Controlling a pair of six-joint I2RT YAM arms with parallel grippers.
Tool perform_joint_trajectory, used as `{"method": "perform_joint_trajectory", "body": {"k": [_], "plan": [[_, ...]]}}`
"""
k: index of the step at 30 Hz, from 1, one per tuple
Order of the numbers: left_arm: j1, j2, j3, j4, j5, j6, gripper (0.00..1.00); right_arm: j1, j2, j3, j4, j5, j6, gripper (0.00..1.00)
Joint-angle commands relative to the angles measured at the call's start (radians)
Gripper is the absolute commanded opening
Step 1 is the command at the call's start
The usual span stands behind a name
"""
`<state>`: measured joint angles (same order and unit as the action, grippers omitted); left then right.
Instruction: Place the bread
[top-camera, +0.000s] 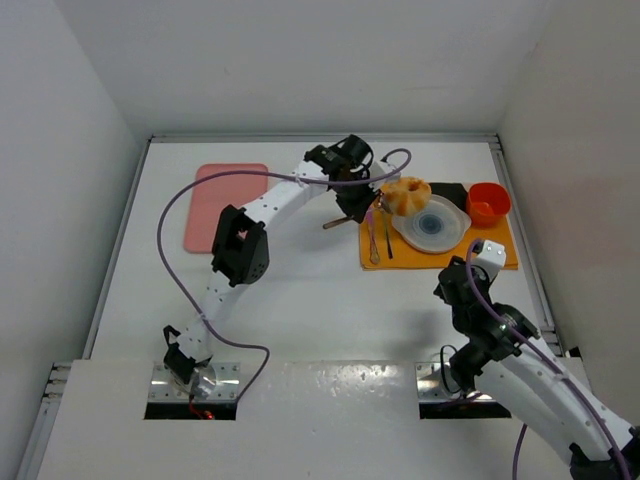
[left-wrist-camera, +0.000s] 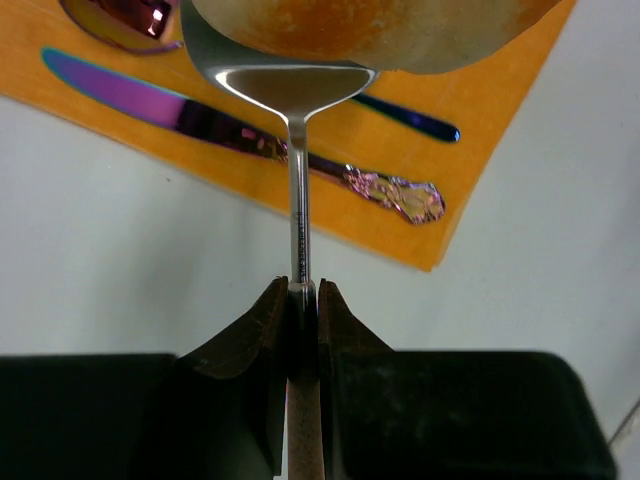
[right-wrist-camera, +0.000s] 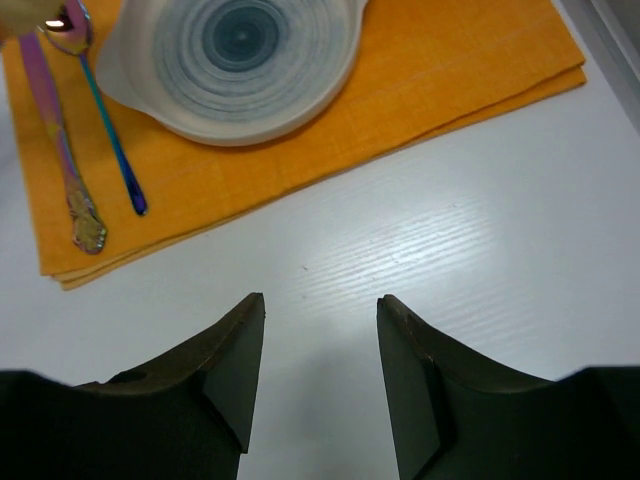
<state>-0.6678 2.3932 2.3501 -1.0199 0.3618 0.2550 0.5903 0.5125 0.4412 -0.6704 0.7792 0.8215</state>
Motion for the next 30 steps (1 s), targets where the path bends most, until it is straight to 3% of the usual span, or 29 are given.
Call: {"method": "perform_joint_trajectory", "body": {"k": [1,11,17,26,30], "plan": [[0.001,0.017,0.063,0.159,-0.026,-0.176,0.00,-0.003,-0.020,-0.006,-0.081,0.045,0.022,0.49],[-0.147,0.089,0.089,0.254,-0.283,-0.143,0.00,-0.003,-0.072,-0.041,-0.112,0.090,0.002,0.48],[-0.181,0.133,0.110,0.290,-0.464,-0.114,0.00,-0.003,-0.120,-0.056,-0.167,0.098,0.048,0.47],[-0.269,0.162,0.066,0.290,-0.610,0.055,0.00,-0.004,-0.203,-0.062,-0.227,0.124,0.097,0.45],[-0.280,0.162,0.066,0.337,-0.754,0.108,0.00,-0.006,-0.192,-0.055,-0.235,0.112,0.110,0.45]]}}
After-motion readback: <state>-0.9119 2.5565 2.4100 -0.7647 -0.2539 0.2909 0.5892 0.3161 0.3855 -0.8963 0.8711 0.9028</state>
